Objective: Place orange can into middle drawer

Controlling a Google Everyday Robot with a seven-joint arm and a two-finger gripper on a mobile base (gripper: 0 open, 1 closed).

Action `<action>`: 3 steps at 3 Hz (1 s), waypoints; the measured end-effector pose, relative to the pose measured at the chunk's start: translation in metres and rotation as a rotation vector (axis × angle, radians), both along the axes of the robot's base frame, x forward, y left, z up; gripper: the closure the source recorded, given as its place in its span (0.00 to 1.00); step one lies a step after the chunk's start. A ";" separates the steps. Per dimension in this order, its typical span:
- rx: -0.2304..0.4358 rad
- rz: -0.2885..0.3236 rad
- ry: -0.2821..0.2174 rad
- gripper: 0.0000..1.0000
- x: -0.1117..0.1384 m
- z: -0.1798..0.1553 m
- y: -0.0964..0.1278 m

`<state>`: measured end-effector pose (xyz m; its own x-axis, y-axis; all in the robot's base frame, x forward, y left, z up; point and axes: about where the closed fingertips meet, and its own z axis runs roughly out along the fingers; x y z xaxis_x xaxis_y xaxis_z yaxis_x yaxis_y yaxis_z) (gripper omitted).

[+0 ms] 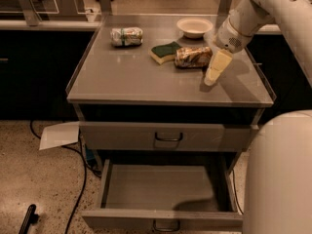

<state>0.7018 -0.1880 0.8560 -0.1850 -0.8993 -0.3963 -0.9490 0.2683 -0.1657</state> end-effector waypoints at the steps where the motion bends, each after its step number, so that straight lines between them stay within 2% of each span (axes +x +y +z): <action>1: -0.031 0.037 -0.065 0.00 0.042 0.008 0.028; 2: -0.030 0.037 -0.064 0.00 0.043 0.008 0.028; 3: -0.003 -0.033 0.018 0.00 0.038 -0.030 0.010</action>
Offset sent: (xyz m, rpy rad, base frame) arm 0.0328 0.0207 0.0013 -0.0301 -0.0400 0.0311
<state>0.7396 -0.1780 0.8256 -0.2219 -0.8938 -0.3897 -0.9423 0.2993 -0.1499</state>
